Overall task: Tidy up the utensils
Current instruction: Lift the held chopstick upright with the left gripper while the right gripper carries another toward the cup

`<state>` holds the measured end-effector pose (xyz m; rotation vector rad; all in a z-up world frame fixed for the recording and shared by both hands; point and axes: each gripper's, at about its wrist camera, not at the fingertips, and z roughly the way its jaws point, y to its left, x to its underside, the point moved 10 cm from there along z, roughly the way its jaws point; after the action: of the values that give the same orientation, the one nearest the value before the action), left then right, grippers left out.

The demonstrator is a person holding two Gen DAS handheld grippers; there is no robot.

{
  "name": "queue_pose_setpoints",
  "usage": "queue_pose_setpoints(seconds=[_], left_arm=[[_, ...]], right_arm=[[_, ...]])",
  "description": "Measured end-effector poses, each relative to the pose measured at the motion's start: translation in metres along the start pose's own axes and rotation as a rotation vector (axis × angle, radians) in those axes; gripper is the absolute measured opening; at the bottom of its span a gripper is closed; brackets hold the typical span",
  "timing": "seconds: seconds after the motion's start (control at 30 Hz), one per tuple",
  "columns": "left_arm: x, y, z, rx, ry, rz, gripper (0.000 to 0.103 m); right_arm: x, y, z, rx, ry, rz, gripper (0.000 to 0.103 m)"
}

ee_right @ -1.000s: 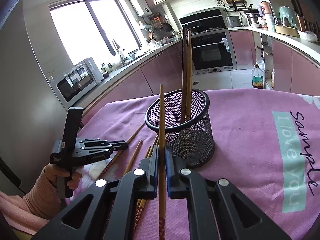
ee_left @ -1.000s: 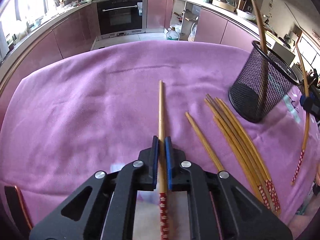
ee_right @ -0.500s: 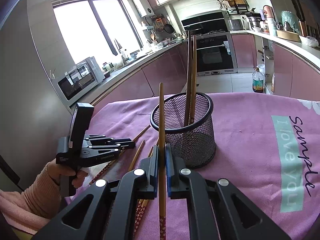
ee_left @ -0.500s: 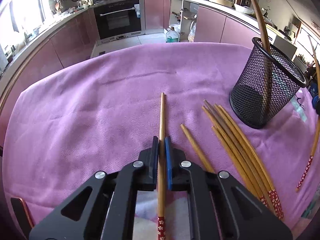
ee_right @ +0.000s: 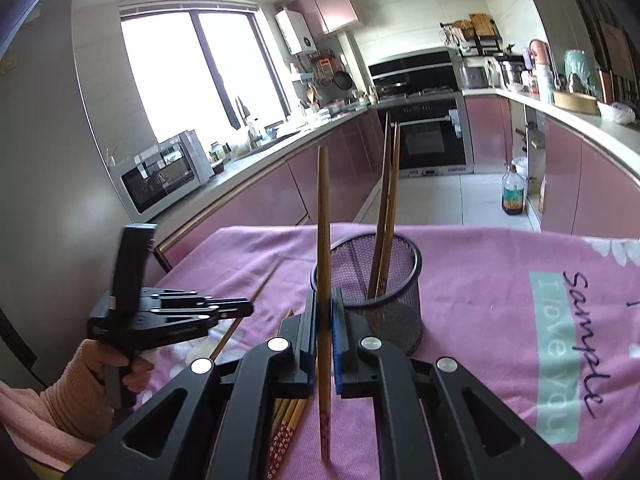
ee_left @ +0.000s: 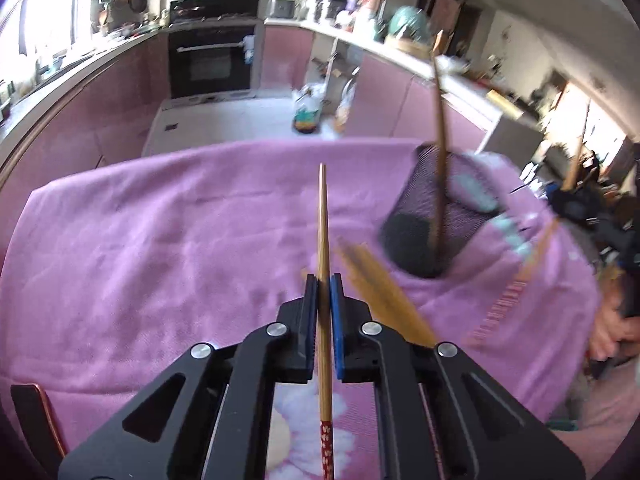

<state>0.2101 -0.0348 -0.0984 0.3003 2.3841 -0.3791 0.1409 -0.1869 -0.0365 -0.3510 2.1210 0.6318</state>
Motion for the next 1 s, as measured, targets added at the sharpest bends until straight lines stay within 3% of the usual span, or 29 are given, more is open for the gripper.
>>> queue_pose_setpoints(seconds=[0.27,0.53,1.0], left_arm=[[-0.033,-0.031,-0.067,0.113,-0.135,0.027,0.007],[-0.069,-0.048,-0.114,0.165,-0.268,0.013,0.007],[-0.141,-0.089,-0.125,0.218,-0.372,0.018,0.007]], right_arm=[[-0.025,0.011,-0.013,-0.003,-0.054,-0.046,0.005],[-0.049,0.017,-0.024,0.000,-0.105,-0.075,0.005],[-0.103,0.012,-0.047,0.030,-0.207,-0.113,0.005]])
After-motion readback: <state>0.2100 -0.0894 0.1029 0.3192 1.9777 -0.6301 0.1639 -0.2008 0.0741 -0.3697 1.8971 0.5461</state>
